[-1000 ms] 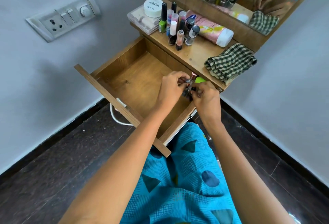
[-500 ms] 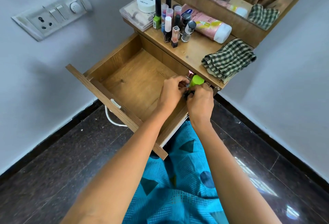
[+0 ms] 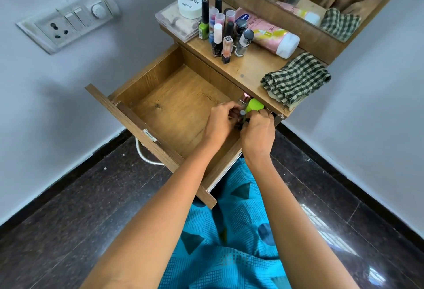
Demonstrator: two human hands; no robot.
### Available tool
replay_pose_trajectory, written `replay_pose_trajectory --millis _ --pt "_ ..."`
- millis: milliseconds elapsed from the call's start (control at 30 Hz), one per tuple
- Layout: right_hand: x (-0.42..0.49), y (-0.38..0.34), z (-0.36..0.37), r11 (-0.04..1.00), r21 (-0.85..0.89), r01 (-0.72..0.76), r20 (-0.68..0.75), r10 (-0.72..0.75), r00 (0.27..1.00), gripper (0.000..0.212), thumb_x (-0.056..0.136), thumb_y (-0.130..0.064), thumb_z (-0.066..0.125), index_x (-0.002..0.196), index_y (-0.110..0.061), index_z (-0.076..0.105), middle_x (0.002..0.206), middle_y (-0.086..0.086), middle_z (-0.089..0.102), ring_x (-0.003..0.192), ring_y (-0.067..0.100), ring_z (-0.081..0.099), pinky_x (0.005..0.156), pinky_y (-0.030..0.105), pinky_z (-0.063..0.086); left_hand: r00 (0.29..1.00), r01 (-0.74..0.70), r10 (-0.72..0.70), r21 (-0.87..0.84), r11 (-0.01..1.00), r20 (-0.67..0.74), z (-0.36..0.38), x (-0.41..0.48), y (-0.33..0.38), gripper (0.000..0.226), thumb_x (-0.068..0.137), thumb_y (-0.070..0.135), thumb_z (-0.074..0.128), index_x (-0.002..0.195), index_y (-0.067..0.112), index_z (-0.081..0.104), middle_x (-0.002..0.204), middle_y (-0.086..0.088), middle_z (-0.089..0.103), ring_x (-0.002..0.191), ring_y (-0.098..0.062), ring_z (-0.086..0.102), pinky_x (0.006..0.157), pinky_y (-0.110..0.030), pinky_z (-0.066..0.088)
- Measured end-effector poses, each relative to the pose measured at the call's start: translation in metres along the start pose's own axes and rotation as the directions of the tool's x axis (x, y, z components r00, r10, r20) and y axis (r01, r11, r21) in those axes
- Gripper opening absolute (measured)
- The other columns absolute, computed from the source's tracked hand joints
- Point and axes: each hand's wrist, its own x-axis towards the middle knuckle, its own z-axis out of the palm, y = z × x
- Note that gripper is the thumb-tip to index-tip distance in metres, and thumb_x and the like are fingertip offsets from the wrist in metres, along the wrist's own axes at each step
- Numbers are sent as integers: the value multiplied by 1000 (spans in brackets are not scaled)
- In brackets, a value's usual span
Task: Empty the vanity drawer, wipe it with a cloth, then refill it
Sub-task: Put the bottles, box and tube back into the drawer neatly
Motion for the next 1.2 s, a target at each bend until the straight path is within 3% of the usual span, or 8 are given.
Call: replay_pose_trajectory --millis 333,500,600,767,867,1000,1100,1200 --pt "-7 8 2 986 165 25 -69 -14 998 28 88 0 51 115 0 60 116 17 59 109 31 52 91 37 45 1000 8 -8 -4 1000 0 -1 -3 -1 31 77 -10 61 103 5 67 105 -11 67 90 -17 62 86 -23 50" --pt "-8 8 -2 973 228 24 -79 -6 997 27 88 2 51 113 0 61 114 15 59 102 30 58 87 41 51 1000 16 -16 21 1000 2 -4 -2 0 32 78 -11 60 104 5 66 107 -11 66 88 -13 61 76 -8 43" --pt "-7 8 -5 973 231 26 -79 -7 997 27 88 2 51 112 -1 62 114 14 60 100 27 60 86 38 52 1000 11 -11 40 999 5 -5 -3 1 31 79 -9 60 106 4 65 109 -12 66 87 -11 59 79 -2 36" --pt "-7 6 -11 968 250 29 -87 -7 996 24 89 0 51 109 -1 63 111 14 62 95 26 61 84 36 53 1000 14 -14 36 999 -10 -7 -3 1 29 81 -5 60 107 7 64 110 -9 65 92 -12 61 79 -2 39" --pt "-2 -4 -21 941 331 73 -121 -34 992 21 89 -1 51 105 -2 65 107 13 65 89 25 63 80 39 54 995 -5 4 -12 1000 -96 -18 1 6 26 82 -3 59 106 6 64 105 -7 65 89 -7 57 74 0 43" --pt "16 -28 -37 877 411 250 -208 -177 962 23 86 3 54 105 0 66 105 13 65 89 24 63 83 35 53 940 -92 59 -82 992 -335 -43 19 24 24 82 -4 58 104 5 64 102 -9 65 88 -10 60 85 -18 49" --pt "35 -46 -41 848 383 366 -261 -281 924 27 84 4 56 108 -3 65 108 10 61 93 23 62 85 33 51 884 -139 96 -61 988 -457 -61 37 39 29 83 -7 56 110 2 61 106 -11 62 89 -11 57 88 -15 44" --pt "55 -60 -42 846 314 431 -330 -328 885 30 83 5 55 111 -2 64 107 13 59 97 26 58 85 34 49 863 -148 146 35 988 -484 -73 57 47 38 84 -5 55 120 6 58 116 -11 58 99 -15 59 92 -16 42"
